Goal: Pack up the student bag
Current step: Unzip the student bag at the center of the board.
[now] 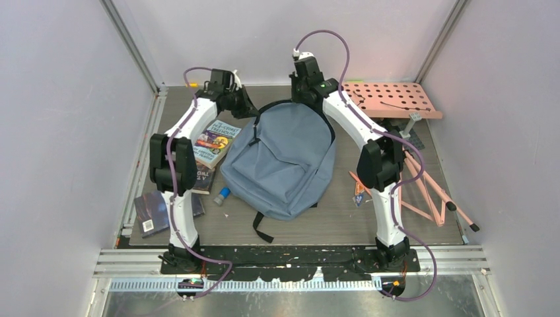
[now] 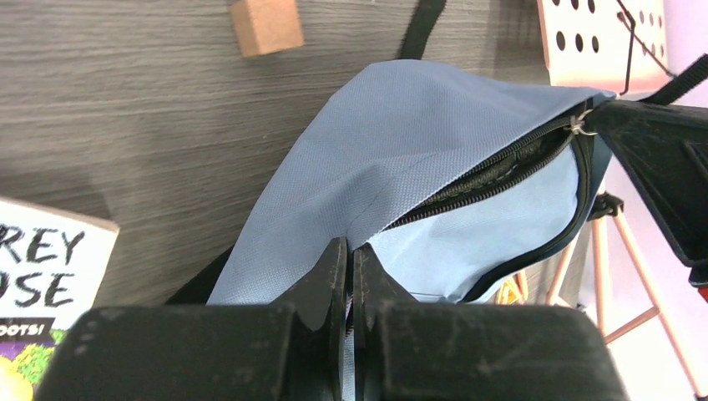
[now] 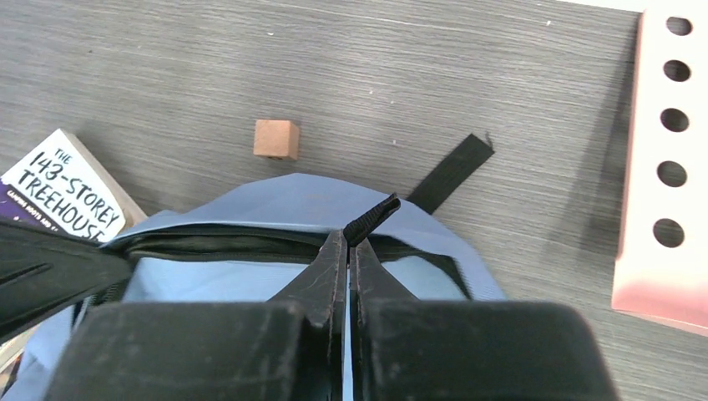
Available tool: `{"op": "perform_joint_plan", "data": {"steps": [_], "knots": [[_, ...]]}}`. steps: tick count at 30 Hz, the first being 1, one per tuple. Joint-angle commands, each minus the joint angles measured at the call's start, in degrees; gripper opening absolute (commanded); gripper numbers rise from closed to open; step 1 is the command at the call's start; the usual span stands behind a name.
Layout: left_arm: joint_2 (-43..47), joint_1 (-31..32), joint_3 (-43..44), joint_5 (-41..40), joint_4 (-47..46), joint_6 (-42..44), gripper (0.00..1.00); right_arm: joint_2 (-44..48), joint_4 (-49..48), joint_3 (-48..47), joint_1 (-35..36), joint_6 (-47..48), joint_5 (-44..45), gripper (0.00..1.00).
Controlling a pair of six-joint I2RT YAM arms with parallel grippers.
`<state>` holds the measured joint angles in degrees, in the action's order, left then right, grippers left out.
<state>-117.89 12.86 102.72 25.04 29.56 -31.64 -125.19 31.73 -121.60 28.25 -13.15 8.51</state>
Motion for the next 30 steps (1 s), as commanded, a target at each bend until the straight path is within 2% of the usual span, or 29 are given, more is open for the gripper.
{"op": "perform_joint_plan", "data": {"steps": [1,11,17,20,24,27,30], "knots": [[6.1,-2.9,-3.7,-2.0,-5.1,-5.3,0.0,5.9,0.5,-1.7,-1.9,1.6,5.8,0.0],[11.3,-4.6,-11.3,-1.8,-8.6,-11.1,0.0,6.3,2.7,-1.0,-5.0,0.6,8.4,0.0],[13.5,-4.6,-15.1,3.3,-10.2,-9.6,0.01,6.2,0.8,-1.7,-5.4,2.9,1.1,0.0],[14.6,-4.6,-15.9,6.4,-10.5,-7.8,0.21,6.0,-1.3,-3.2,-5.4,3.4,-6.5,0.0],[17.1,-4.2,-14.5,6.4,-9.7,-3.0,0.53,5.3,-2.2,-4.9,-5.4,2.7,-13.4,0.01],[17.5,-3.7,-12.1,5.8,-9.1,1.1,0.64,4.9,-2.6,-5.2,-5.3,2.3,-17.8,0.01],[15.6,-2.8,-7.4,6.3,-8.9,3.6,0.68,4.7,-3.4,-4.9,-5.0,2.2,-21.0,0.01]]}}
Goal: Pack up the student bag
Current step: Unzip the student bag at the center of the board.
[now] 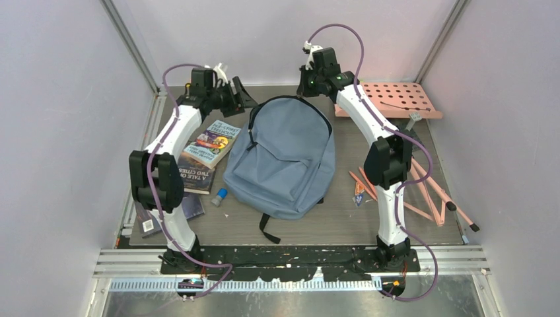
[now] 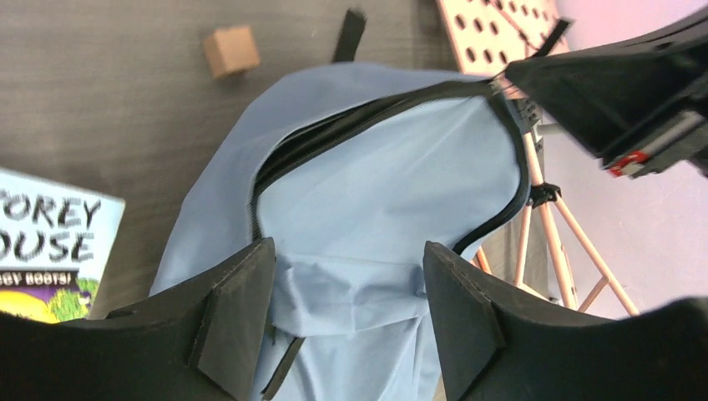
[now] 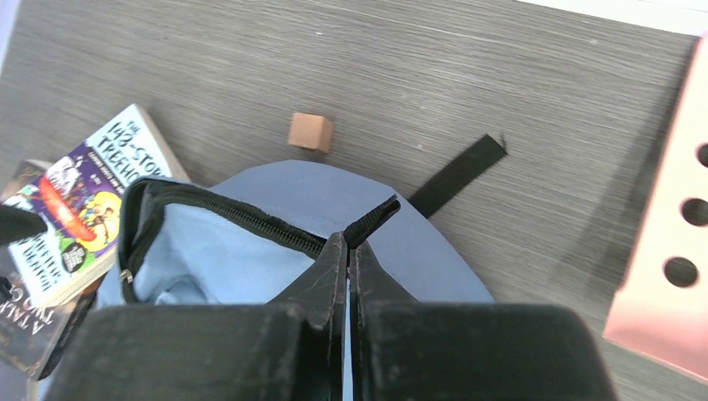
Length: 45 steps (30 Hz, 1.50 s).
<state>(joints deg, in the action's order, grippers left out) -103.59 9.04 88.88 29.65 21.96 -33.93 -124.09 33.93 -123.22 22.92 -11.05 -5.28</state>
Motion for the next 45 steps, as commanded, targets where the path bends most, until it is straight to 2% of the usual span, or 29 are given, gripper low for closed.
{"op": "perform_joint_plan", "data": {"steps": [1,8,11,23,29,37,39,41,43,45], "knots": [[0.3,1.5,8.4,2.1,-1.2,6.5,0.68,3.6,-6.1,-3.2,0.4,-0.2,-8.7,0.01],[-8.6,6.1,25.1,2.1,6.2,16.7,0.69,3.9,-7.2,-2.8,0.8,-0.9,-12.3,0.01],[-11.3,7.7,29.0,0.1,9.6,22.8,0.69,4.2,-7.1,-2.5,0.9,-0.8,-12.8,0.01],[-15.7,8.2,28.6,-2.8,7.5,28.6,0.71,5.0,-5.4,-2.0,1.6,-1.3,-13.5,0.0],[-17.4,8.8,29.2,-4.7,8.1,28.7,0.71,5.1,-4.3,-2.3,2.1,-1.0,-13.3,0.01],[-19.2,10.6,29.8,-4.7,8.5,28.7,0.65,4.9,-1.5,-3.9,2.7,-0.6,-9.0,0.01],[-19.7,10.9,30.1,-5.1,8.8,28.4,0.62,4.6,-0.6,-4.4,2.7,-0.4,-8.4,0.0],[-20.2,11.1,30.7,-6.0,9.2,28.0,0.54,4.7,-0.2,-4.4,2.7,-0.3,-8.1,0.0],[-20.5,11.1,31.0,-6.2,9.4,27.5,0.39,5.1,0.1,-4.2,2.7,0.0,-7.9,0.0],[-20.5,11.1,31.1,-6.3,9.4,26.9,0.2,5.5,0.5,-4.0,2.7,0.3,-7.3,0.01]]}}
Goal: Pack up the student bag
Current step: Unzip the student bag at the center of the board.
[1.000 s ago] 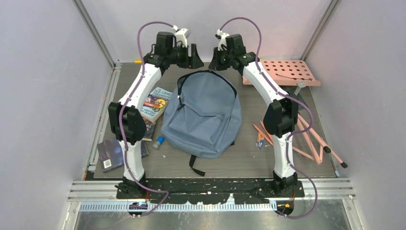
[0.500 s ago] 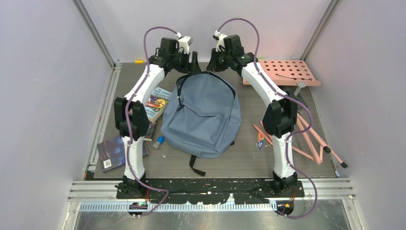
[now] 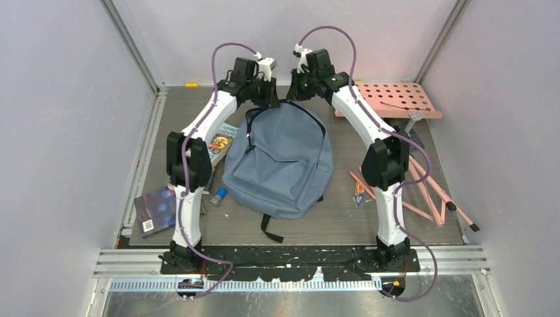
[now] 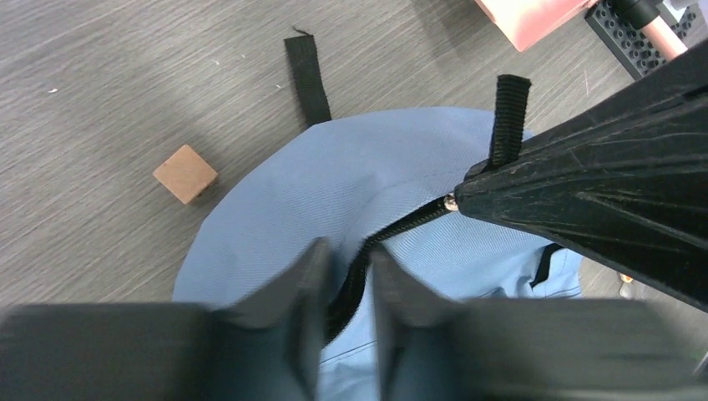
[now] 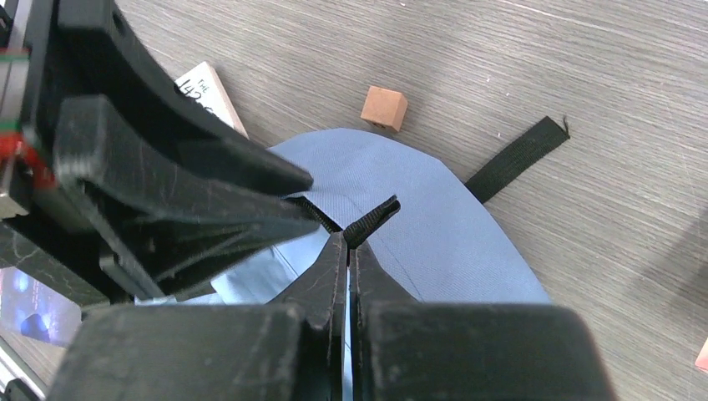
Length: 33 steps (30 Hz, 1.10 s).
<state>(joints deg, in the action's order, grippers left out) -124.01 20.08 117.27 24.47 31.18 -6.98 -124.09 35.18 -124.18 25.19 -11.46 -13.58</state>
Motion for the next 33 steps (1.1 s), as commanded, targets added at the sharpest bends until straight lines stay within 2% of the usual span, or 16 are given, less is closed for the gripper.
{"op": "perform_joint_plan", "data": {"steps": [1,3,6,9,13,23,28,33], "knots": [[0.0,0.1,2.7,-1.7,0.1,-0.7,0.11,5.6,-0.6,-2.9,0.5,0.9,1.7,0.0],[0.5,0.1,2.5,-3.0,-0.4,-2.0,0.0,6.1,-0.1,-2.4,0.4,1.2,3.6,0.0],[1.0,0.0,2.3,-4.7,-1.8,-4.3,0.0,6.9,1.5,-1.7,0.4,1.4,7.4,0.0],[1.3,-0.2,2.8,-6.1,-2.9,-7.6,0.0,7.0,3.9,-2.2,0.5,2.1,16.1,0.01],[0.8,-1.6,4.8,-7.6,-2.7,-15.2,0.0,7.5,5.8,-2.4,0.4,3.8,23.0,0.0],[0.7,-8.0,5.8,-8.6,-2.9,-30.8,0.0,8.6,7.6,0.1,0.0,3.9,28.1,0.0],[2.8,-10.7,2.0,-10.4,-4.2,-35.2,0.0,8.3,8.4,0.3,-1.2,2.4,28.7,0.0],[7.0,-13.1,-6.0,-15.2,-5.9,-40.2,0.0,7.1,8.8,0.8,-1.8,2.1,28.5,0.0]]}}
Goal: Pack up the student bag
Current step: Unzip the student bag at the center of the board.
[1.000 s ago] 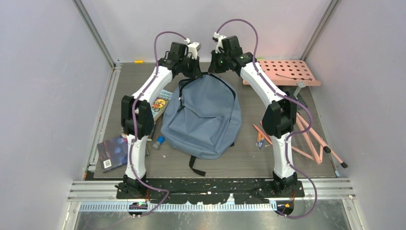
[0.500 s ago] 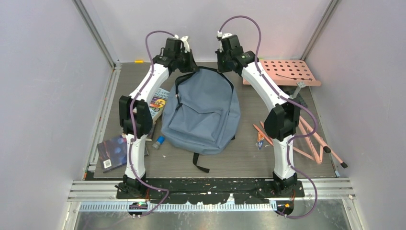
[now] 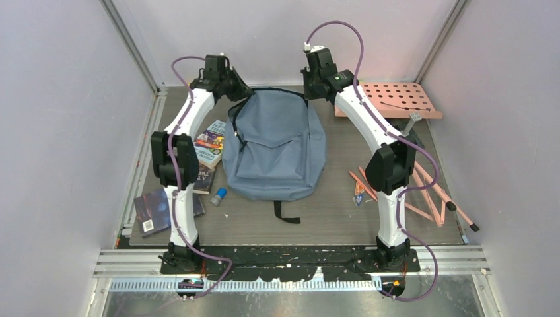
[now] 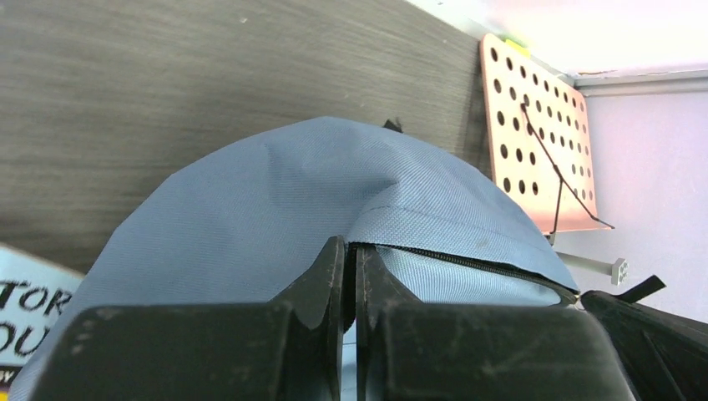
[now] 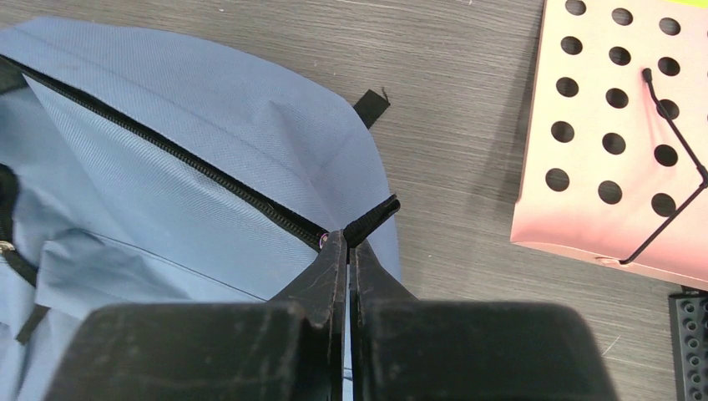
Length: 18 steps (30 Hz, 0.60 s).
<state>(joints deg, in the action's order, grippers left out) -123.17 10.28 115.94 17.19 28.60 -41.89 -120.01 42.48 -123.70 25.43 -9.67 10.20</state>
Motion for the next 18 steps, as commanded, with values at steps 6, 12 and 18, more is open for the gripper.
{"op": "perform_joint_plan", "data": {"steps": [6,12,18], "knots": [[11.3,-4.4,-14.5,-4.8,-9.1,-4.1,0.0,1.8,0.6,0.5,-2.7,0.2,-0.6,0.0],[12.5,-4.3,-19.4,13.1,-12.2,5.0,0.03,1.4,-2.9,-0.9,-2.6,0.7,-12.9,0.01],[16.6,-4.2,-24.9,11.3,-10.3,15.7,0.52,1.5,-4.8,-0.6,-2.7,0.6,-19.0,0.01]]}}
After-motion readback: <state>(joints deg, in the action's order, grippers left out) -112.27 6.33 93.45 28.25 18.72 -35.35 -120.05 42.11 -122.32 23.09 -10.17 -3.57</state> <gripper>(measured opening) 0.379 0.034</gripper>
